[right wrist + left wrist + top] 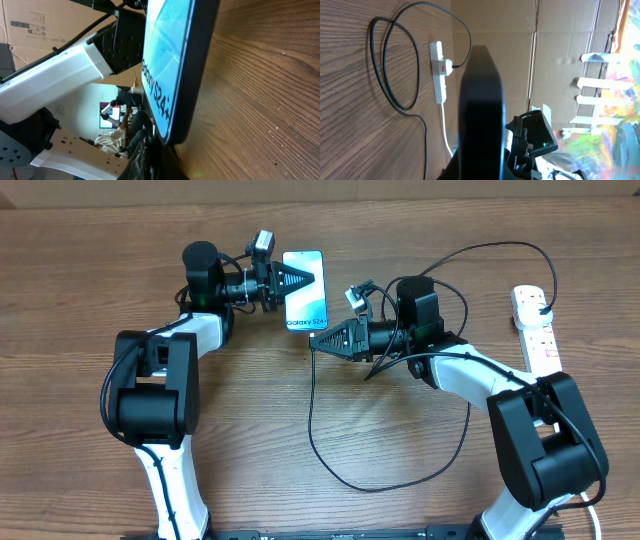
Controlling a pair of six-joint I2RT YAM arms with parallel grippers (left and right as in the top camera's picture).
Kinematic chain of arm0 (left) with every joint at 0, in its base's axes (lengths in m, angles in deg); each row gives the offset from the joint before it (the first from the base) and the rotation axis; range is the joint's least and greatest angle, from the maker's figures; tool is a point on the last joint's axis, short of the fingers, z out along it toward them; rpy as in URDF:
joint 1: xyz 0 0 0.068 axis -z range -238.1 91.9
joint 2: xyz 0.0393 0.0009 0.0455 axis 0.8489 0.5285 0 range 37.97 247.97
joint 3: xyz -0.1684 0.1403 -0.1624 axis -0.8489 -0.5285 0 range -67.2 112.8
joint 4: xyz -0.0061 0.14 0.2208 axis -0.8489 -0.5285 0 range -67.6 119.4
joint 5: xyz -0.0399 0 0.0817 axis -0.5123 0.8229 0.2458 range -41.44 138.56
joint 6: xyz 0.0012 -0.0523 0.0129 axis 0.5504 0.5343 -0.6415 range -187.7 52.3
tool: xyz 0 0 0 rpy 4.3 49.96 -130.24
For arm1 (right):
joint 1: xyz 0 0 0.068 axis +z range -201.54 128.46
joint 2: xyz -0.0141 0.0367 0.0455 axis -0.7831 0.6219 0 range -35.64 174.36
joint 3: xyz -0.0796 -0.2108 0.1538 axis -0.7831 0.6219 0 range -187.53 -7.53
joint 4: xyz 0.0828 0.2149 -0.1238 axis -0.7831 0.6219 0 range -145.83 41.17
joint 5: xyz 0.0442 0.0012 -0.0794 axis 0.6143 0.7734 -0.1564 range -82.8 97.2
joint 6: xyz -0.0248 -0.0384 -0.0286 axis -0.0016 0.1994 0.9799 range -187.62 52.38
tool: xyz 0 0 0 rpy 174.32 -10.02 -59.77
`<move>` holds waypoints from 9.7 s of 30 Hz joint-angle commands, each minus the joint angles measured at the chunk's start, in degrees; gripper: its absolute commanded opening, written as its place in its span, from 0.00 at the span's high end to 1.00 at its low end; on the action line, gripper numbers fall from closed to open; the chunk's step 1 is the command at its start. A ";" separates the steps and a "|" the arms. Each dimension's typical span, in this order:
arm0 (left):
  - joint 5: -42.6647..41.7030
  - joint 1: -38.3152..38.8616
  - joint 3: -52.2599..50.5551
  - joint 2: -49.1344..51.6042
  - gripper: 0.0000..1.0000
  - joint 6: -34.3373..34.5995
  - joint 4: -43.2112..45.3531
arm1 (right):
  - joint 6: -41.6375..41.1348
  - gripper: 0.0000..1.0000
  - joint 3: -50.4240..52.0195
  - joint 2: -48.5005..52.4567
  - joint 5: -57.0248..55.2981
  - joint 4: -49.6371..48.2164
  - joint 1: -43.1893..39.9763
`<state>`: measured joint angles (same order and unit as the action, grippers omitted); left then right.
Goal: Plug charger to phone and switch on socket
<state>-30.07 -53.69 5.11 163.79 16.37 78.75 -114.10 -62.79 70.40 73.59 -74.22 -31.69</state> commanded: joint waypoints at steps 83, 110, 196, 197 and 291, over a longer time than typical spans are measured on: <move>-0.02 1.62 1.07 -0.15 0.95 -1.36 0.61 | -0.22 0.96 -0.07 0.50 -0.50 -1.05 -1.62; 2.49 2.16 1.07 -0.15 0.95 1.29 0.59 | -0.22 0.96 -0.07 0.52 -0.72 -0.98 -1.49; 0.04 2.71 1.07 -0.15 0.96 -0.15 0.59 | -1.53 0.96 -0.07 0.50 -2.27 -1.07 -2.80; 0.04 2.71 1.07 -0.15 0.95 0.22 0.57 | -1.55 0.96 -0.07 0.50 -2.73 -1.07 -2.80; -0.42 -8.83 1.07 -0.15 0.96 -1.81 0.22 | 27.74 0.19 -6.23 0.48 -71.97 21.99 22.03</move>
<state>-28.80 -62.19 5.29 164.58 16.11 78.48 -91.74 -65.39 70.84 17.33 -52.93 -12.36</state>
